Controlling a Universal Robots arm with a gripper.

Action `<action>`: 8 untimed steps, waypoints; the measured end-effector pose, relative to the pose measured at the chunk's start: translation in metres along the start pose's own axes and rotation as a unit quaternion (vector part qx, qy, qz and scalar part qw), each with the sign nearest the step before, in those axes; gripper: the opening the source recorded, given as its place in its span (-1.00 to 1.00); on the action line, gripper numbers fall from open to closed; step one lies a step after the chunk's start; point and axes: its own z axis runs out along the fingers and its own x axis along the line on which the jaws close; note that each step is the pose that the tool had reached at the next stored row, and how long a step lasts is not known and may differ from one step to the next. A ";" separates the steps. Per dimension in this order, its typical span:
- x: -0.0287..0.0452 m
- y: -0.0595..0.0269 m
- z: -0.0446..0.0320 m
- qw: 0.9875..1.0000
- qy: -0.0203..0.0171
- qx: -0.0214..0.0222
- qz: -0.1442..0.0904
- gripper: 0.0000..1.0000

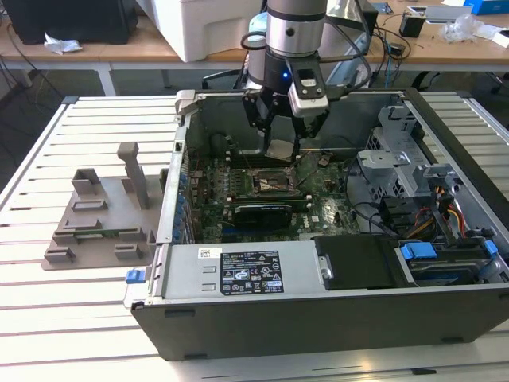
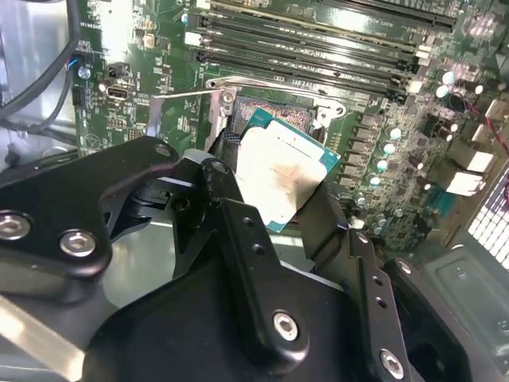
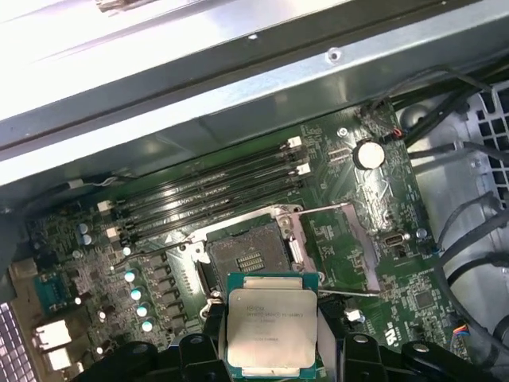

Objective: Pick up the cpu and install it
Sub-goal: 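Place the cpu into insertion slot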

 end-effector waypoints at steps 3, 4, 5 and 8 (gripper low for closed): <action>0.0000 0.0000 0.0001 1.000 0.000 0.000 0.015 0.08; 0.0000 0.0000 0.0001 1.000 0.001 0.000 0.020 0.08; 0.0000 0.0000 0.0001 1.000 0.001 0.000 0.031 0.08; 0.0000 0.0000 0.0001 0.998 0.001 0.000 0.055 0.08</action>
